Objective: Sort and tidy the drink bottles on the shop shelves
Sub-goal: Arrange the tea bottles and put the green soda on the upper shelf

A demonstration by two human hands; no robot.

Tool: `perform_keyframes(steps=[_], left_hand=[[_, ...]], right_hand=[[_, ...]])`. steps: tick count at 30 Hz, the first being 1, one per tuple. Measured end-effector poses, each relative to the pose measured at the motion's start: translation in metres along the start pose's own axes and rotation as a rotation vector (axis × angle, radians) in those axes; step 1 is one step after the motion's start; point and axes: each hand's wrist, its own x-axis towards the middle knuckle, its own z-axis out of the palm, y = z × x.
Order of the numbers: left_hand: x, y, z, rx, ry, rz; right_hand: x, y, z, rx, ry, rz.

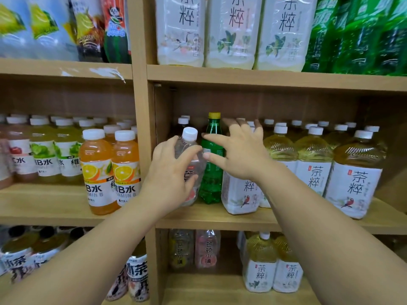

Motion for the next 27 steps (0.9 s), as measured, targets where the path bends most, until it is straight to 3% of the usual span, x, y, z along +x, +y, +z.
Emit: perform_keyframes(steps=[5,11,14,16,18,27], left_hand=[[0.003,0.000,-0.006,-0.025,-0.027,0.008],[-0.011,-0.007,-0.011,-0.015,0.034,0.154],[-0.024,-0.016,-0.006,-0.026,0.141,0.236],[-0.028,-0.020,-0.007,-0.081,0.192,0.255],[-0.032,-0.019,-0.012,-0.150,0.227,0.237],[-0.064,0.008,-0.033,-0.362,0.200,0.139]], right_hand=[[0.002,-0.001,0.000,0.027,-0.035,0.026],[-0.002,-0.003,0.003,0.011,-0.034,0.035],[-0.009,-0.006,0.008,0.093,0.112,0.027],[-0.021,-0.011,0.012,0.254,0.271,-0.038],[-0.040,-0.020,0.016,0.487,0.312,-0.133],[-0.120,-0.042,0.028,1.053,-0.068,-0.107]])
